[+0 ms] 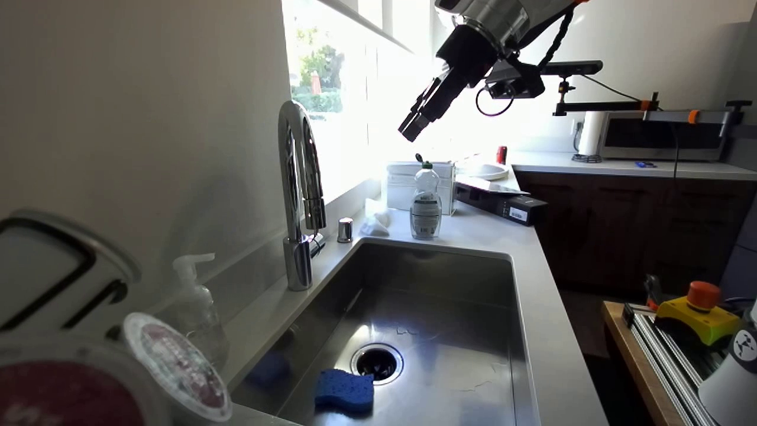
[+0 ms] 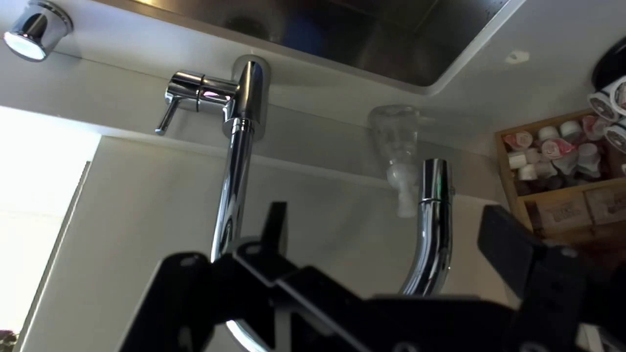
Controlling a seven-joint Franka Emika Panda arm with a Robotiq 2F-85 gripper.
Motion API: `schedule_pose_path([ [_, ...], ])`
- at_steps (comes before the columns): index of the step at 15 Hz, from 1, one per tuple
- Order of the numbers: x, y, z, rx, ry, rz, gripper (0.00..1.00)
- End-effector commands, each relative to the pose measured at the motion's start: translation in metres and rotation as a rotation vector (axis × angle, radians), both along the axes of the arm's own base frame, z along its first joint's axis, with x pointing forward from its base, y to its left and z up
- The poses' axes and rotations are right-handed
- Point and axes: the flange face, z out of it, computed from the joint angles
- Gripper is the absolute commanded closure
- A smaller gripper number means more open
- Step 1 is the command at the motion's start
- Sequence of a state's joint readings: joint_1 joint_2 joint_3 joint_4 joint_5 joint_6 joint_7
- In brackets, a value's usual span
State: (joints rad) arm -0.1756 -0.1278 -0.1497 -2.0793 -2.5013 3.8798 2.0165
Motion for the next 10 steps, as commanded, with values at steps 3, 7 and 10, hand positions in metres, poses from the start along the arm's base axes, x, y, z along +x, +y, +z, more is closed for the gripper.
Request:
schedule_pose_path([
  [3,-0.01,0.039,-0.011,0.038,0.012,-0.041,0.0],
  [7,-0.005,0.073,-0.022,0.062,-0.024,-0.08,0.0],
  [10,0.001,0.098,-0.027,0.086,-0.066,-0.121,0.0],
])
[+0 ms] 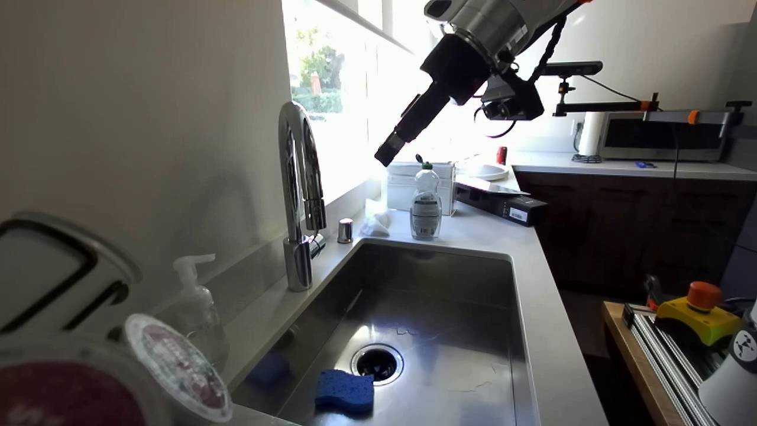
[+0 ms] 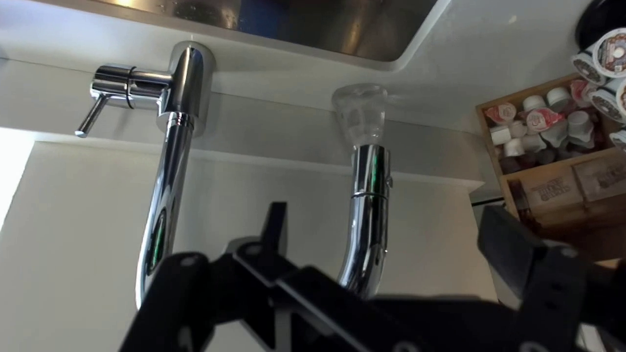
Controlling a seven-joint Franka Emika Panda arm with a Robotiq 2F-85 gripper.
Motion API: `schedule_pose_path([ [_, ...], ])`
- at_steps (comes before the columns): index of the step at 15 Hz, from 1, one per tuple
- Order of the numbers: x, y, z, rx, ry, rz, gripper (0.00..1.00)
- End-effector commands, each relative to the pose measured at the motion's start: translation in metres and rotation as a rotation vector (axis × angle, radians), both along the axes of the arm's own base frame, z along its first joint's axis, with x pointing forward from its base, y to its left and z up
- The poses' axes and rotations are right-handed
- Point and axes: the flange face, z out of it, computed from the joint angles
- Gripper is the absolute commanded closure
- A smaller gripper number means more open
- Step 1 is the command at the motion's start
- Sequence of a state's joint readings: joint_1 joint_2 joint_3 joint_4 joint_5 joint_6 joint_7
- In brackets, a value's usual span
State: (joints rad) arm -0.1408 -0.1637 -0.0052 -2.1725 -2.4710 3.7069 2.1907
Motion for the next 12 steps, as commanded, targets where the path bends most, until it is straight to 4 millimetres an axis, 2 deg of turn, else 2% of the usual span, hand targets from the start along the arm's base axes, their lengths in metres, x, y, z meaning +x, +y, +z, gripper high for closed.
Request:
schedule_pose_path([
  [1,-0.001,0.028,-0.005,0.028,-0.054,-0.07,0.0],
  [2,0.004,0.016,-0.003,0.011,-0.028,-0.025,0.0],
  [4,0.007,0.025,-0.005,0.015,-0.043,-0.034,0.0],
  [6,0.007,0.026,-0.004,0.017,-0.044,-0.037,0.0],
  [8,0.01,0.025,-0.016,0.042,-0.016,-0.102,0.0],
  [12,0.02,0.042,-0.027,0.104,-0.002,-0.169,0.0],
])
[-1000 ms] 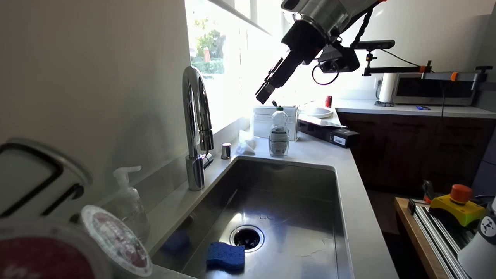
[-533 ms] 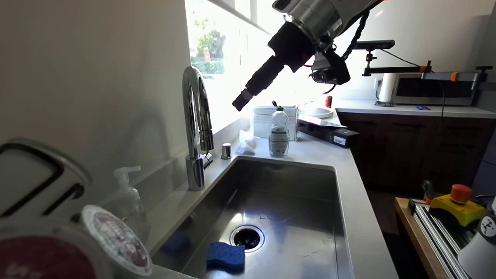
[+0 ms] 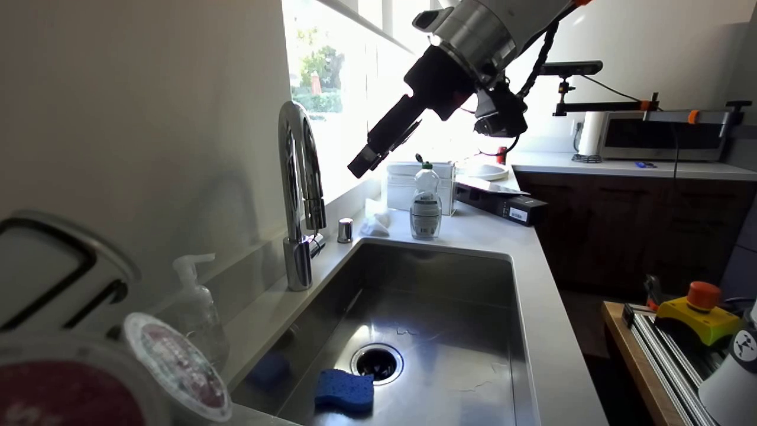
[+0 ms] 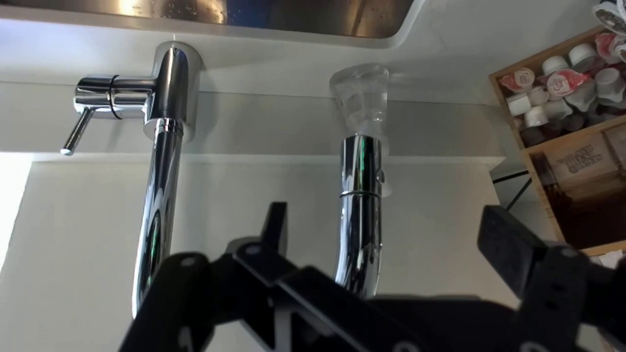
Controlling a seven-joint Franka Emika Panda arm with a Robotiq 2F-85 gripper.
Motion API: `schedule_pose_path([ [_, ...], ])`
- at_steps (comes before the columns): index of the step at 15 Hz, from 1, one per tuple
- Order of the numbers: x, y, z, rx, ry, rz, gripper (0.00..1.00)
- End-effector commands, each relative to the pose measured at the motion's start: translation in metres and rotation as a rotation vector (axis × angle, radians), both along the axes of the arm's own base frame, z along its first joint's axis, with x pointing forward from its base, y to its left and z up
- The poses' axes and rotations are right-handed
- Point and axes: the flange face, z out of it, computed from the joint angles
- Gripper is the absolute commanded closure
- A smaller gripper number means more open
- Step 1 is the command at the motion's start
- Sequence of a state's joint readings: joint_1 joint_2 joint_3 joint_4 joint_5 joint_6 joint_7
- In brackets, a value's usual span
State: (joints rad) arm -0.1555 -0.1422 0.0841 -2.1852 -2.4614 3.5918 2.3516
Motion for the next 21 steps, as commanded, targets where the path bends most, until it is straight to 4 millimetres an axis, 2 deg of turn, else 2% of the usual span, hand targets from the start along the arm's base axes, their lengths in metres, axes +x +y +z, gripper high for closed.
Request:
schedule_pose_path([
  [1,0.01,0.02,-0.012,0.057,0.003,-0.075,0.0],
  [6,0.026,0.034,-0.027,0.074,-0.073,-0.164,0.0],
  [13,0.042,0.032,-0.042,0.058,-0.131,-0.252,0.0],
  [14,0.043,0.035,-0.042,0.067,-0.135,-0.254,0.08],
  [15,0.044,0.038,-0.044,0.066,-0.132,-0.256,0.23],
  [16,0.045,0.04,-0.044,0.073,-0.131,-0.261,0.34],
  [21,0.046,0.048,-0.042,0.081,-0.134,-0.264,0.73],
])
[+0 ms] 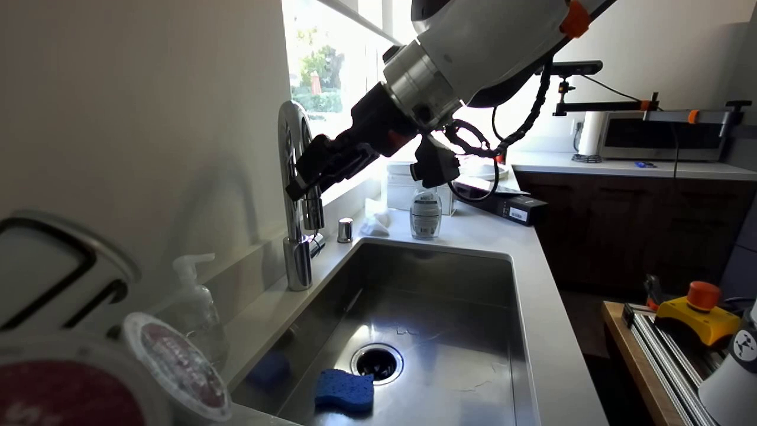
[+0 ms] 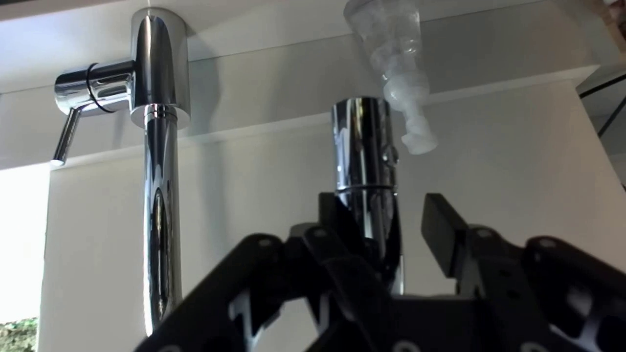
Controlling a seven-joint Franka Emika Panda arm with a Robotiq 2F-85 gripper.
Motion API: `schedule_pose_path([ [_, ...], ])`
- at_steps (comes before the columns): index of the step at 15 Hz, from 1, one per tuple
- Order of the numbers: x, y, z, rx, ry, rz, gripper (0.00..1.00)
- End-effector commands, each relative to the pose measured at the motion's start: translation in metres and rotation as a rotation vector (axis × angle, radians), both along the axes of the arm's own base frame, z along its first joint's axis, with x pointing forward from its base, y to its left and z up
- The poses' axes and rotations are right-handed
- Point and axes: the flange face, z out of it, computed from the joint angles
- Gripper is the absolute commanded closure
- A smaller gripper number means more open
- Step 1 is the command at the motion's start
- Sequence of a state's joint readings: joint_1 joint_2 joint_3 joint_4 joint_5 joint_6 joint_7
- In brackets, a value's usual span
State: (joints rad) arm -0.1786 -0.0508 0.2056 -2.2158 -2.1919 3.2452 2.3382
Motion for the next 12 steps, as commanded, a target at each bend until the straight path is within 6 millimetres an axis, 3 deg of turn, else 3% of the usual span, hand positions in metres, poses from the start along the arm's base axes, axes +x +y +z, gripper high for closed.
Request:
schedule_pose_path([
  [1,-0.002,0.002,-0.002,-0.017,-0.012,-0.026,0.82],
  [3,-0.004,-0.002,0.0,-0.041,-0.017,-0.019,0.92],
  [8,-0.009,-0.017,-0.001,-0.074,0.003,0.003,0.92],
  [12,-0.024,-0.045,0.001,-0.083,0.04,0.025,0.92],
])
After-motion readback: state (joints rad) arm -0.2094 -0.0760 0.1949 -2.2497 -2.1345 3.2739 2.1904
